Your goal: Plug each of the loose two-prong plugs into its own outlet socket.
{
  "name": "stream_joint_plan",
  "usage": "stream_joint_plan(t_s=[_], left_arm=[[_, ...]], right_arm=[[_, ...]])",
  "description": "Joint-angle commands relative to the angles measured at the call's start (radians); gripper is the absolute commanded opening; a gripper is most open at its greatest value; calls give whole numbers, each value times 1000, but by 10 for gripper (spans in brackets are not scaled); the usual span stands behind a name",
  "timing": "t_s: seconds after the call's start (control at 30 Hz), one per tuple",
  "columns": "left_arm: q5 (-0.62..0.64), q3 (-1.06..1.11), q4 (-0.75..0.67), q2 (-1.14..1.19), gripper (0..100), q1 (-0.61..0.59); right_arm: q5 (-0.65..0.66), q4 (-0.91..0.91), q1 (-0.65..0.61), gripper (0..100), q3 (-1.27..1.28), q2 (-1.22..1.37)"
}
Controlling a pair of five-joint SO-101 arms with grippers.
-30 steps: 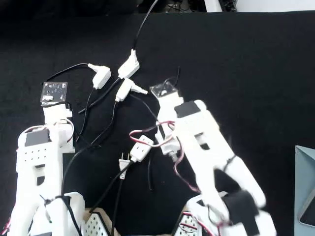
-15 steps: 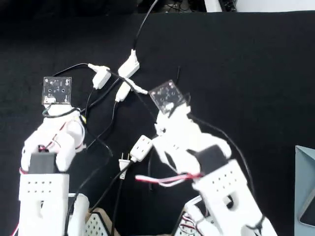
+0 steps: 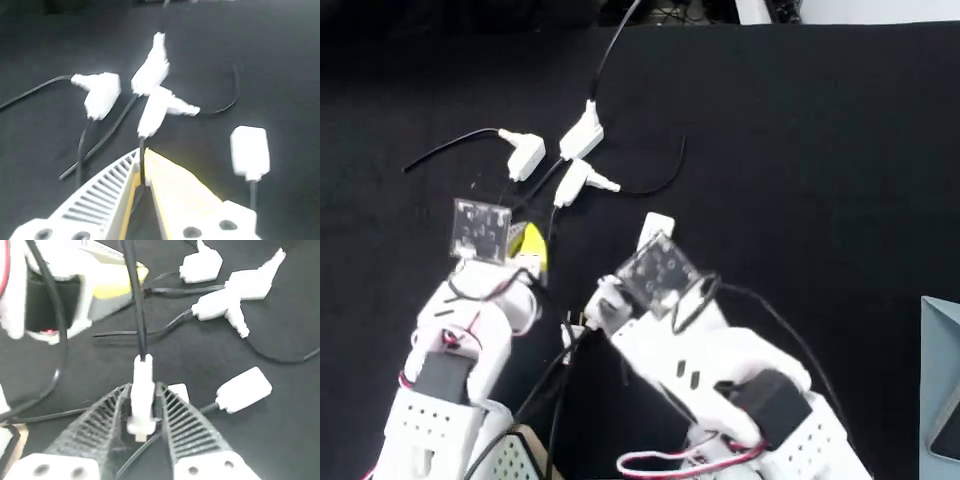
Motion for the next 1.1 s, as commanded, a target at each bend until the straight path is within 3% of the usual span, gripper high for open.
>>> stream_joint_plan(t_s=[0.0, 0.23, 0.33, 0.5, 0.77, 0.9, 1.07], left_arm=[[5, 15, -31, -130, 30, 77], [-32, 108, -28, -308, 30, 200], [-130, 111, 35, -365, 30, 237], [-189, 54, 141, -359, 30, 334], [-236, 51, 163, -359, 30, 344], [-230, 45, 157, -359, 30, 265], [-227, 45, 153, -359, 30, 25]], right_arm=[[12, -44, -44, 11, 7, -22], [12, -110, -114, 11, 62, -22], [12, -115, -126, 11, 71, -18], [11, -115, -121, 11, 67, 68], [3, -117, -112, 11, 47, 156], [9, -117, -38, 11, 45, 157], [11, -140, 84, 12, 38, 165]])
